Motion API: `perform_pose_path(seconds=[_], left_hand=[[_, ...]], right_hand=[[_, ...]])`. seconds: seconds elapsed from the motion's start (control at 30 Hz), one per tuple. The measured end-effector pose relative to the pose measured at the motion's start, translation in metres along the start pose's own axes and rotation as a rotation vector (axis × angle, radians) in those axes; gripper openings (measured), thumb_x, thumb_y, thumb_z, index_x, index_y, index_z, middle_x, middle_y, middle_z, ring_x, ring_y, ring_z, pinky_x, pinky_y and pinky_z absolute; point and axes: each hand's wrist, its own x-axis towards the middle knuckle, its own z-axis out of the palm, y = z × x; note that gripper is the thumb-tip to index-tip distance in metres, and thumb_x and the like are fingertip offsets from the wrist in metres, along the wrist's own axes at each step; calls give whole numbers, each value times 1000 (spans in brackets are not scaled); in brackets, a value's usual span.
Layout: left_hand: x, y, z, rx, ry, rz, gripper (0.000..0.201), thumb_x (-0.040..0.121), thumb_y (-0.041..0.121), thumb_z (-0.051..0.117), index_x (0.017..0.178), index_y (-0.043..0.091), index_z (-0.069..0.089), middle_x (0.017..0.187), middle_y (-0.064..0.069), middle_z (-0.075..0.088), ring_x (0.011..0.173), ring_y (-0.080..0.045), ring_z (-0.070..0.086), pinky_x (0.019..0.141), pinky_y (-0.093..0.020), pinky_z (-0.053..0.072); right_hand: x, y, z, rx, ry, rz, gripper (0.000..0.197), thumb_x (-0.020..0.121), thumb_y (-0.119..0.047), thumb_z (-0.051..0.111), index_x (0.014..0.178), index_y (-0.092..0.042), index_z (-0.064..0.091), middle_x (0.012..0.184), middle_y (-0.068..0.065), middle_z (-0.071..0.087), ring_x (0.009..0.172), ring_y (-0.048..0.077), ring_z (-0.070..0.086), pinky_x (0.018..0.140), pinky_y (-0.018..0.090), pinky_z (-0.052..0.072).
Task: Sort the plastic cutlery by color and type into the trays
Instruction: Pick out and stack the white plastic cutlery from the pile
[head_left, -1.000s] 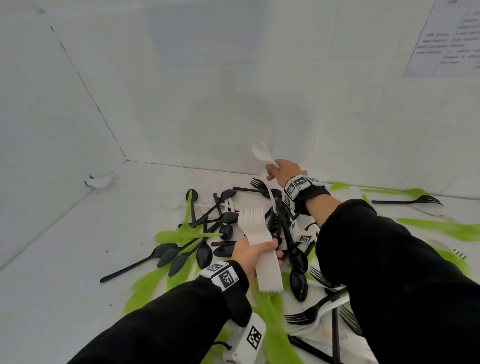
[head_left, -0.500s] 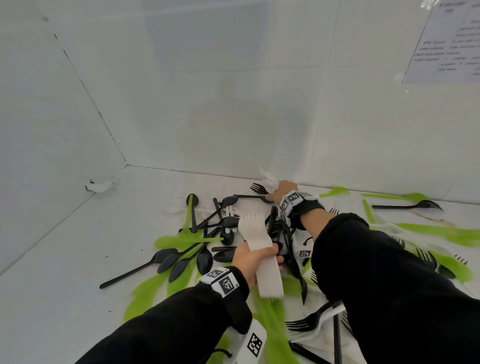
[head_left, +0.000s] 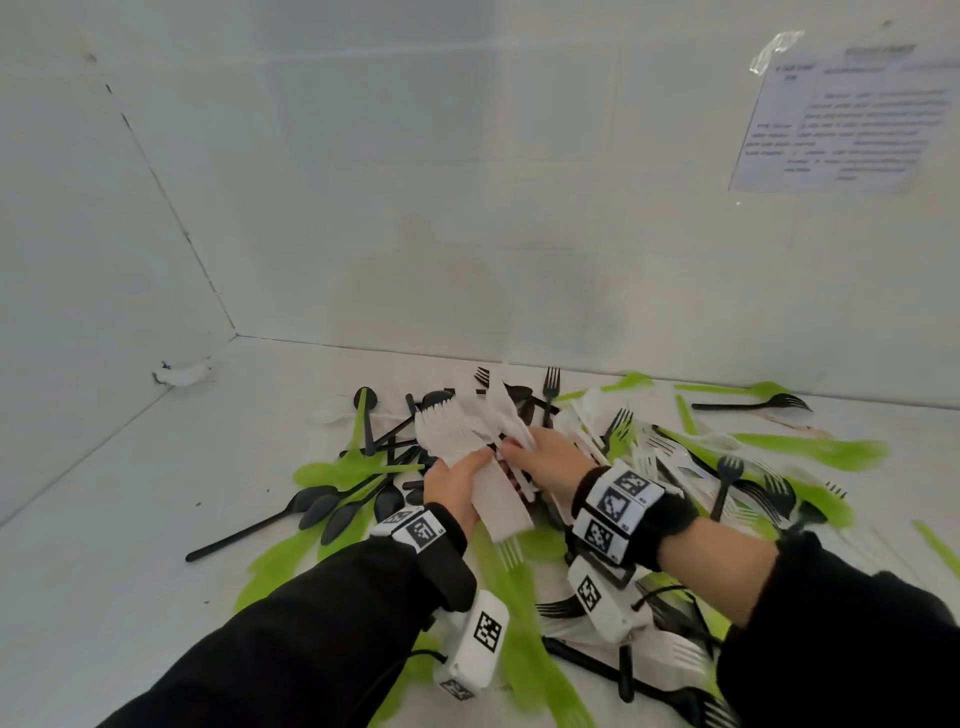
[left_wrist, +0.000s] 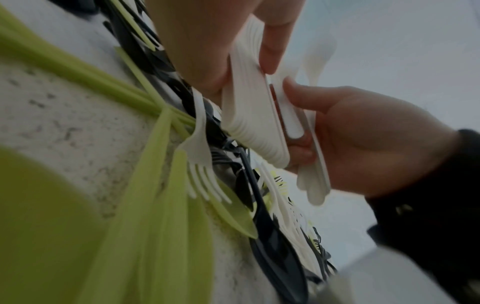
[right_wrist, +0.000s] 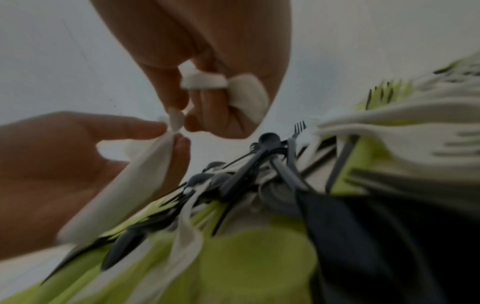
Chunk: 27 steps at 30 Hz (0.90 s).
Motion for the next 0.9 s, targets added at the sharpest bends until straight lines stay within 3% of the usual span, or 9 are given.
perform_pose_path(seconds=[0.1, 0.17, 0.3, 0.43, 0.5, 0.57, 0.63, 0.7, 0.9], left_hand=[[-6, 0, 0, 25, 25, 27, 33, 84, -1, 63, 116, 1, 59, 108, -18, 65, 95, -33, 63, 91, -50, 50], [-13, -1, 0, 23, -4, 15, 38, 83, 0, 65, 121, 1, 59, 113, -21, 64, 105, -38, 62, 95, -53, 47], [-26, -7, 1, 45, -61, 6, 42, 82, -6, 63, 123, -3, 55, 118, -26, 61, 107, -39, 60, 94, -55, 47], [-33, -11, 1, 21, -98, 6, 38, 82, -10, 60, 119, -5, 57, 115, -27, 62, 98, -37, 63, 93, -53, 48], [-34, -11, 1, 13, -107, 16, 33, 82, -10, 60, 114, -3, 58, 106, -23, 64, 84, -31, 65, 83, -47, 55], [-34, -12, 1, 19, -126, 20, 30, 81, -11, 61, 108, 0, 58, 96, -19, 65, 72, -26, 66, 74, -42, 57], [-35, -14, 1, 41, -149, 16, 31, 80, -14, 60, 107, 1, 60, 95, -17, 65, 77, -27, 65, 80, -46, 54], [-39, -15, 2, 58, -175, 6, 32, 80, -17, 57, 108, 0, 60, 99, -17, 65, 83, -28, 63, 82, -45, 52], [-41, -18, 1, 33, -154, -15, 41, 83, -14, 55, 123, -5, 54, 121, -25, 59, 88, -28, 62, 88, -45, 50]], right_hand=[[-11, 11, 9, 24, 2, 8, 16, 91, -22, 55, 75, -22, 53, 81, 1, 58, 85, 20, 57, 78, 35, 45], [-18, 13, 11, -16, 12, 7, 9, 89, -24, 58, 84, -17, 54, 86, 4, 60, 87, 22, 59, 80, 37, 48], [-28, 15, 7, -86, 5, -11, 13, 86, -23, 61, 93, -14, 57, 87, 3, 61, 90, 23, 61, 85, 36, 49], [-35, 15, 1, -56, 14, 24, 17, 87, -22, 61, 100, -12, 58, 85, 0, 59, 79, 16, 58, 66, 22, 46], [-37, 10, -1, 55, 68, 86, 10, 91, -17, 51, 101, -14, 53, 82, 0, 54, 67, 11, 50, 55, 20, 38], [-36, 6, -3, 123, 104, 121, 20, 94, -11, 42, 110, -14, 52, 93, 2, 55, 77, 15, 54, 62, 22, 42], [-36, 2, -2, 109, 105, 117, 27, 95, -8, 40, 118, -7, 55, 108, 10, 59, 100, 25, 59, 83, 28, 49], [-36, 2, 0, 72, 96, 96, 26, 93, -9, 43, 113, 0, 58, 112, 17, 63, 107, 31, 60, 97, 40, 48], [-38, 9, 6, 10, 187, 63, 26, 90, -14, 53, 113, -5, 62, 110, 14, 67, 104, 27, 62, 97, 43, 47]])
